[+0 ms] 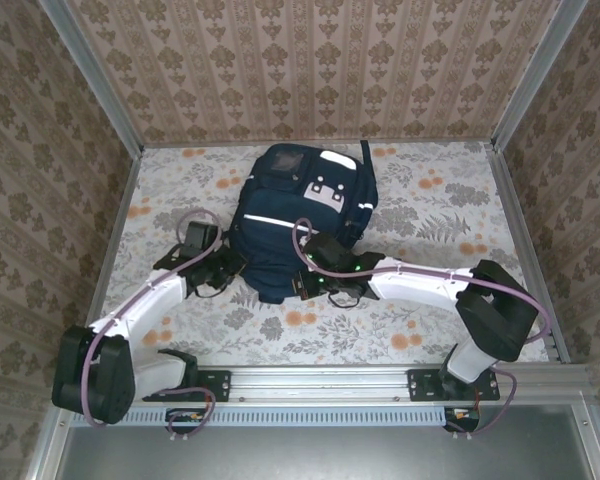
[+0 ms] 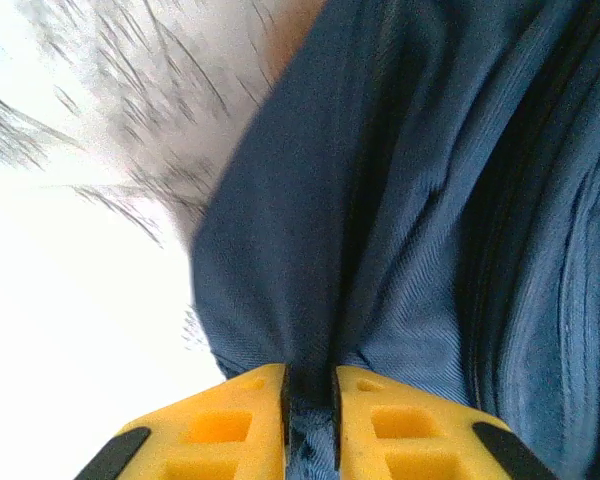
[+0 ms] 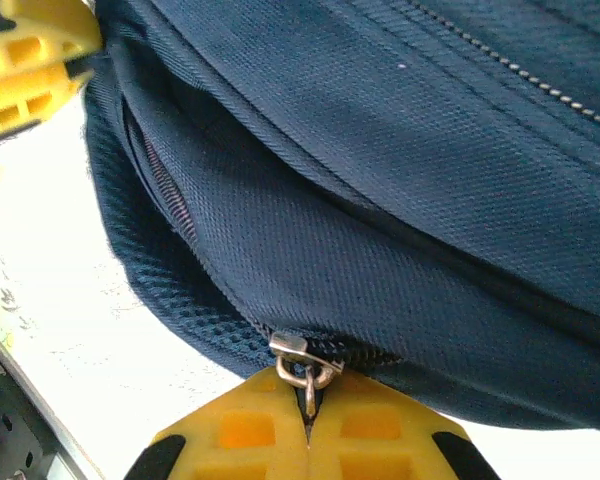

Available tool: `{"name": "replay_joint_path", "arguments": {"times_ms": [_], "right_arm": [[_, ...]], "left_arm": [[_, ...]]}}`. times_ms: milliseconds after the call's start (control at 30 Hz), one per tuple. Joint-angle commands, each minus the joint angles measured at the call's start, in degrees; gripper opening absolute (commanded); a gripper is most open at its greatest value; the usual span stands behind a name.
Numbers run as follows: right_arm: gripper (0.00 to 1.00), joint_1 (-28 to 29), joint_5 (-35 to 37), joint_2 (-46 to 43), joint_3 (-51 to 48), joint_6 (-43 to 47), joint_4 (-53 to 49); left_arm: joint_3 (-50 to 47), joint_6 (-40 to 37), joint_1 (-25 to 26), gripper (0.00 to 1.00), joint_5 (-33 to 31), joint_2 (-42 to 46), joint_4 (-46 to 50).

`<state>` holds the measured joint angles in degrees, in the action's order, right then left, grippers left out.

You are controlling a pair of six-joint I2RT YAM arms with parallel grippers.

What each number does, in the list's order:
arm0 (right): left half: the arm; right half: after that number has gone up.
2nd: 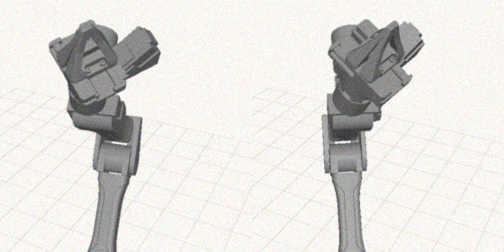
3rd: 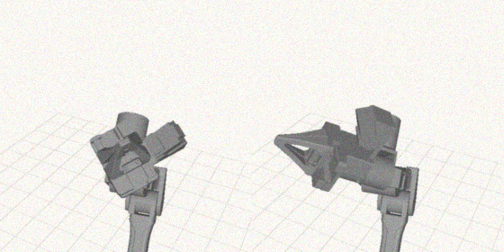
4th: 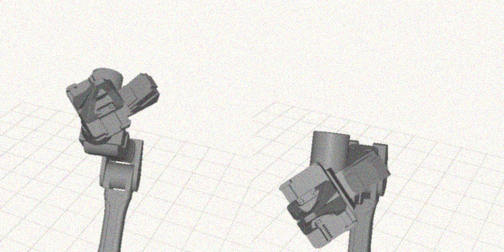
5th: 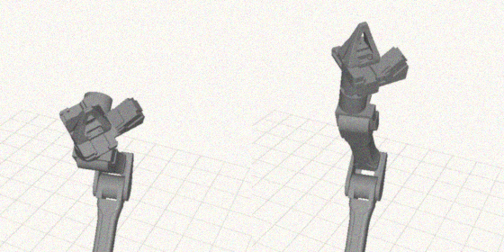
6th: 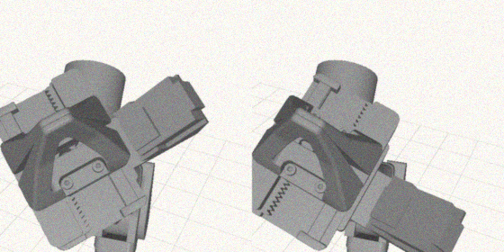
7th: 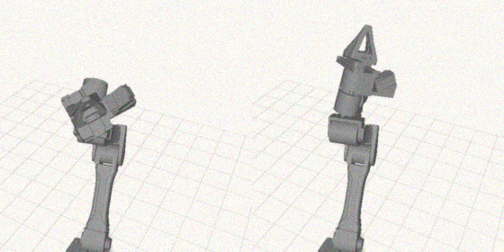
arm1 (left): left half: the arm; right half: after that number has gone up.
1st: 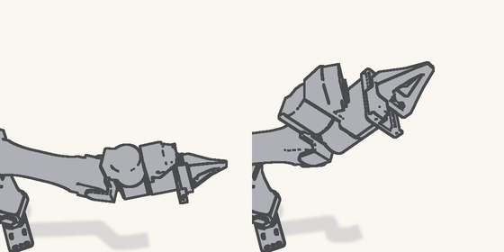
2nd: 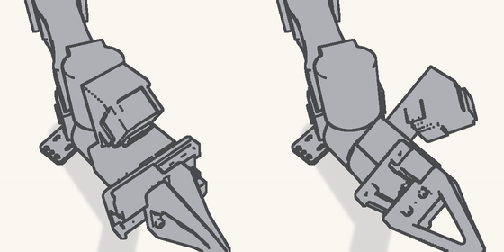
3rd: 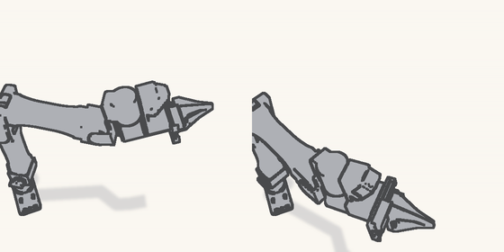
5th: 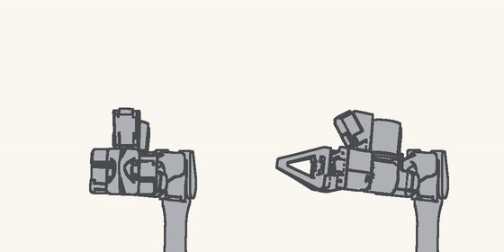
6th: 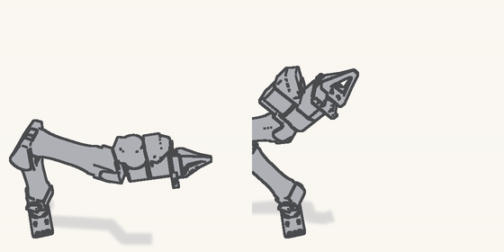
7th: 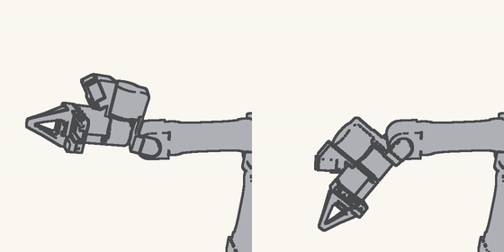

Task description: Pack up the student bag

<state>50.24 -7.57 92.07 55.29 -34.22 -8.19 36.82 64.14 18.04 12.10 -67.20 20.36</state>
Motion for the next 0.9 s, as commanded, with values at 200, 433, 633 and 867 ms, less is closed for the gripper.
{"name": "replay_joint_path", "arguments": {"times_ms": [200, 433, 633, 867], "right_arm": [[0.00, -0.06, -3.87, 5.98, 6.60, -2.03, -0.01], [0.00, 1.14, -5.43, 9.29, 8.65, -4.02, 1.95], [0.00, 1.78, -5.35, 10.68, 8.84, -4.71, 3.20], [0.00, 2.12, -5.20, 11.55, 8.71, -5.16, 3.88]], "left_arm": [[1.56, -3.65, -2.55, 0.51, 3.29, 5.30, 7.49], [-1.59, 5.12, 4.96, 0.53, 1.86, 7.52, 3.03], [-0.88, 7.39, 7.70, 0.54, 0.89, 0.54, -1.36], [1.70, 6.49, 7.71, 0.50, -1.12, -7.16, -5.33]]}}
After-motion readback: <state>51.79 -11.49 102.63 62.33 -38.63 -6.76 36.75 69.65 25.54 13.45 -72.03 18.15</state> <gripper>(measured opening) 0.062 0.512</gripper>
